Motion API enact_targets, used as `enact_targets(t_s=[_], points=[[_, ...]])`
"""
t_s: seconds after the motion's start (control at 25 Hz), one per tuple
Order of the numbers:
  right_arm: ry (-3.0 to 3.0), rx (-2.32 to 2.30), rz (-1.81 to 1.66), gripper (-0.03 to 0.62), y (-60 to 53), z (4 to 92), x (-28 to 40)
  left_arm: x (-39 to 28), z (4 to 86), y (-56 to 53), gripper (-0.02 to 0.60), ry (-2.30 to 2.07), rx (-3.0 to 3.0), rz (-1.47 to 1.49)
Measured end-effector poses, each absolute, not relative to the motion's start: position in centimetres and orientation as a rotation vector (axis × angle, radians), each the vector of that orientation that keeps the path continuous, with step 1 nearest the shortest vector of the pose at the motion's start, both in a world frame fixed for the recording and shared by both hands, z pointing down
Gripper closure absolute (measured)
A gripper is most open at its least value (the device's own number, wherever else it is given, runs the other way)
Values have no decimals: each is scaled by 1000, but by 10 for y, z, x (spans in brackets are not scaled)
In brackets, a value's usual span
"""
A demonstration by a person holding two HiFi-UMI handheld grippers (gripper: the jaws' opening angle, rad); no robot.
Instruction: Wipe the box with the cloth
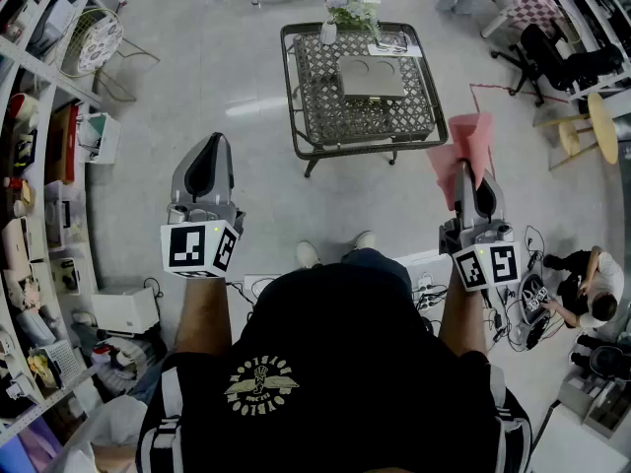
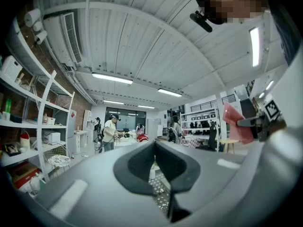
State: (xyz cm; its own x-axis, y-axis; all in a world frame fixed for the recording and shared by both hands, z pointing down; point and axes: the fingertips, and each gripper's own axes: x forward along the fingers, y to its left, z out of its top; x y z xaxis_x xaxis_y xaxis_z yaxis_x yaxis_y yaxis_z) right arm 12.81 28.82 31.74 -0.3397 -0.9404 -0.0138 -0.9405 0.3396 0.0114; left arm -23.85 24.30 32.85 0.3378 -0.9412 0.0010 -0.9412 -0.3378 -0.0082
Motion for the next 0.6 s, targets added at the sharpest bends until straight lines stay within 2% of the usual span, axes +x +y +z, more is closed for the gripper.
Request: enact_targets(t_s=[0.6], points=[[2551,-1784,5,577,287,317,128,-244,346,242,581,1812,-2585,-9]])
